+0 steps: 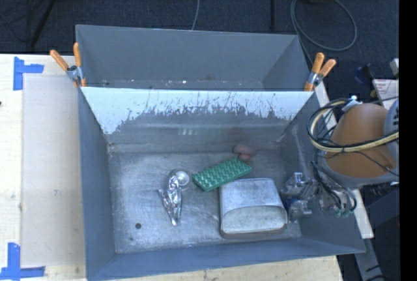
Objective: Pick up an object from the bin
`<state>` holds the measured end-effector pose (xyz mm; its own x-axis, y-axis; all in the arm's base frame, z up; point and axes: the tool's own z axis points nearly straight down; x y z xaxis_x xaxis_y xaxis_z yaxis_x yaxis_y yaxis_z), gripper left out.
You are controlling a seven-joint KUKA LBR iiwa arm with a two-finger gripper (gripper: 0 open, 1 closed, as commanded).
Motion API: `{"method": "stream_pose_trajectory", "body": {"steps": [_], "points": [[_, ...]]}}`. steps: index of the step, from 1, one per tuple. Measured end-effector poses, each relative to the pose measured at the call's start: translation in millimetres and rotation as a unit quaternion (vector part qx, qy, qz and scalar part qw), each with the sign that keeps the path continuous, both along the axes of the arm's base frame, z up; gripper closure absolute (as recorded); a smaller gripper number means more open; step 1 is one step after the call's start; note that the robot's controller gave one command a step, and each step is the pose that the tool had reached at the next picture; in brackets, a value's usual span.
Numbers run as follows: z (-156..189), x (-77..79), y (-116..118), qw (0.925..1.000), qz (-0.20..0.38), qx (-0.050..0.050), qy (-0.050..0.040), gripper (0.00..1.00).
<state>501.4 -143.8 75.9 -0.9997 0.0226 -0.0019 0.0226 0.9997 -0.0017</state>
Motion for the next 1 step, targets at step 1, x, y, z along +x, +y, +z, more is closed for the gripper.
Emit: {"method": "stream_pose_trajectory", "body": {"steps": [1], "points": [[195.9,82.4,-1.6,0.9994,0.035,-0.001,-0.0048,1.00]]}}
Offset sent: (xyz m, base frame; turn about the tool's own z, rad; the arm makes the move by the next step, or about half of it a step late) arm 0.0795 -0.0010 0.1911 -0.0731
